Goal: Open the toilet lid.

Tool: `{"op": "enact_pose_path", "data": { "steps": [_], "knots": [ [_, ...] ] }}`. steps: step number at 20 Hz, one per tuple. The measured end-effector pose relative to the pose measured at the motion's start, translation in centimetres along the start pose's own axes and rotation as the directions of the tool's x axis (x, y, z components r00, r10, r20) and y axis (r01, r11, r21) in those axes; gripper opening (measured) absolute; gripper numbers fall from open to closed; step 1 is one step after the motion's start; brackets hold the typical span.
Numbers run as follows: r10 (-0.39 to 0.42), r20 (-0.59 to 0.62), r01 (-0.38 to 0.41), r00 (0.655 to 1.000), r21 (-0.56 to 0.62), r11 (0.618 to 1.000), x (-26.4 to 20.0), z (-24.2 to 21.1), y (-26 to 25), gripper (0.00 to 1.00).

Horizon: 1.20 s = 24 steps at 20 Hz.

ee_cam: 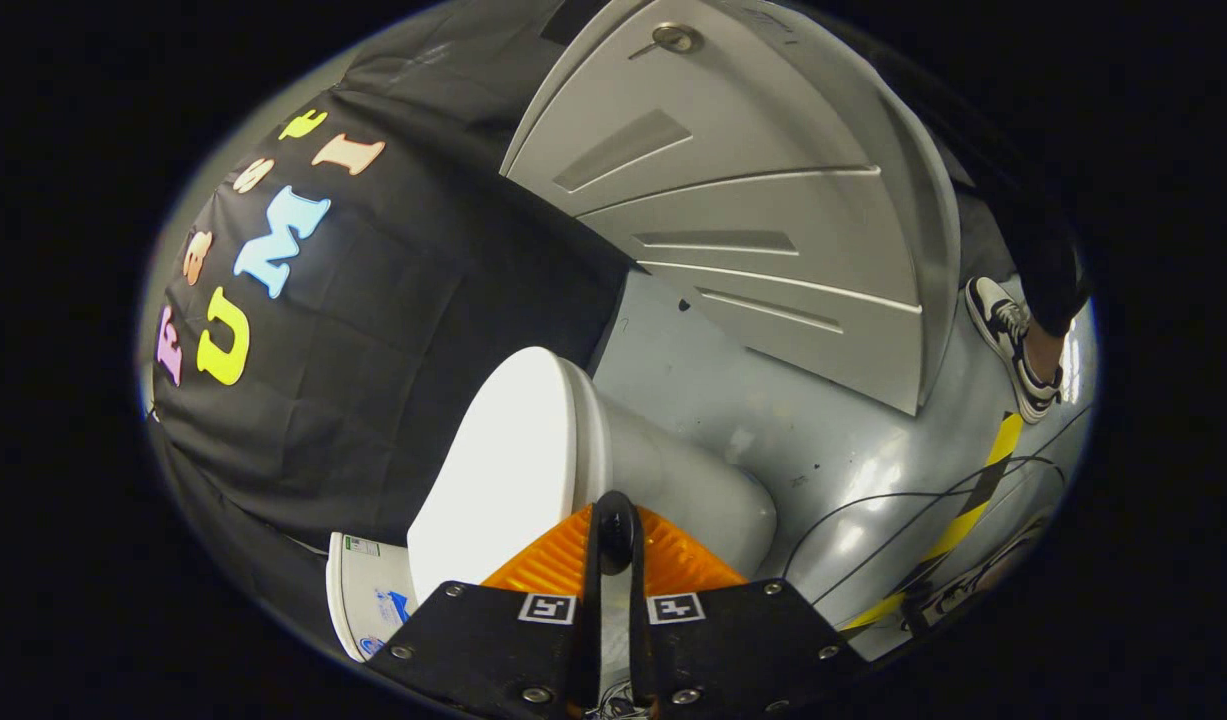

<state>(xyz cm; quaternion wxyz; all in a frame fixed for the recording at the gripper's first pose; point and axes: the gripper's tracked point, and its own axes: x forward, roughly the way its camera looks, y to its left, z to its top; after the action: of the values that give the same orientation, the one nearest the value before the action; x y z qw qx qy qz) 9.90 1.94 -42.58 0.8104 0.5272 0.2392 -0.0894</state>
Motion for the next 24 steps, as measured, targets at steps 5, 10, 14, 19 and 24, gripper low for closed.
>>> {"op": "enact_pose_path", "data": {
  "steps": [5,10,14,19,24],
  "knots": [
    [-0.028,-0.018,0.026,0.999,-0.067,0.997,-0.3,0.3,0.5,0.01],
    [-0.040,-0.013,0.038,0.999,-0.141,0.989,-1.3,1.1,1.8,0.01],
    [-0.046,-0.004,0.044,0.999,-0.192,0.980,-2.1,1.6,2.9,0.01],
    [-0.041,0.014,0.044,0.999,-0.275,0.961,-3.1,2.4,4.6,0.01],
    [-0.039,0.022,0.044,0.999,-0.268,0.962,-3.3,2.3,4.7,0.01]
  ]
}}
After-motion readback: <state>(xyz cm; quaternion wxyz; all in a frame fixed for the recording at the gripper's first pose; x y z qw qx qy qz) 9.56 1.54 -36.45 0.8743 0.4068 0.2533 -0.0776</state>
